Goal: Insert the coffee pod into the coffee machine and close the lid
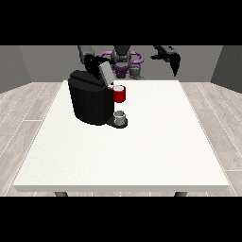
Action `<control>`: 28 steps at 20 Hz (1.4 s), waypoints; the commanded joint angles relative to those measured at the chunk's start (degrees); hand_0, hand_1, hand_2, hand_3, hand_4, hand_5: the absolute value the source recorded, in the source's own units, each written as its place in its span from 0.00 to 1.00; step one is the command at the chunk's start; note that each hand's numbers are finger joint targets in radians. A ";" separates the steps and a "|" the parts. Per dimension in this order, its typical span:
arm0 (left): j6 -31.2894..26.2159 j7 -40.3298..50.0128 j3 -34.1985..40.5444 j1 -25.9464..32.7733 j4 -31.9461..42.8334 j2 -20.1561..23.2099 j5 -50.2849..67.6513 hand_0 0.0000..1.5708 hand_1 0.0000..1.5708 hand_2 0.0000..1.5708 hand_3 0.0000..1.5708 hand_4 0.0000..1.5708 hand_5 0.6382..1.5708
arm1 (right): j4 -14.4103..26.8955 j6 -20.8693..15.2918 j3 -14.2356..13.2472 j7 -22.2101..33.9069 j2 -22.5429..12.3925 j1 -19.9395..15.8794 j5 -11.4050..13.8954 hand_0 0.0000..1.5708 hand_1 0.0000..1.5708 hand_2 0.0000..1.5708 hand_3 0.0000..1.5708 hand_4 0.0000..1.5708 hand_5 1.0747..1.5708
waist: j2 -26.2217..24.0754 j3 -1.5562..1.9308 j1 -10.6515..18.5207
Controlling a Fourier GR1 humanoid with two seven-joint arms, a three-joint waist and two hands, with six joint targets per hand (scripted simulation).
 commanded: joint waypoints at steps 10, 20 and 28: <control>1.24 0.14 0.57 -1.86 2.38 2.33 0.78 0.00 0.00 0.00 0.00 0.00 1.00 | 3.60 0.14 2.02 1.19 2.05 -5.69 2.85 0.00 0.00 0.00 0.00 0.14 1.00 | 1.14 0.21 -0.78; -0.54 -1.93 1.18 0.26 3.90 3.31 2.48 0.00 0.00 0.00 0.00 0.08 1.00 | 4.07 0.20 3.27 3.12 1.73 -11.21 6.49 0.00 0.00 0.00 0.00 0.07 1.00 | 1.11 0.20 0.86; 2.29 -3.85 -0.20 0.48 3.55 1.90 0.49 0.00 0.00 0.00 0.00 0.08 1.00 | 1.84 1.32 5.86 -1.02 7.92 -7.83 5.38 0.00 0.00 0.00 0.00 0.08 1.00 | -2.02 0.20 -2.29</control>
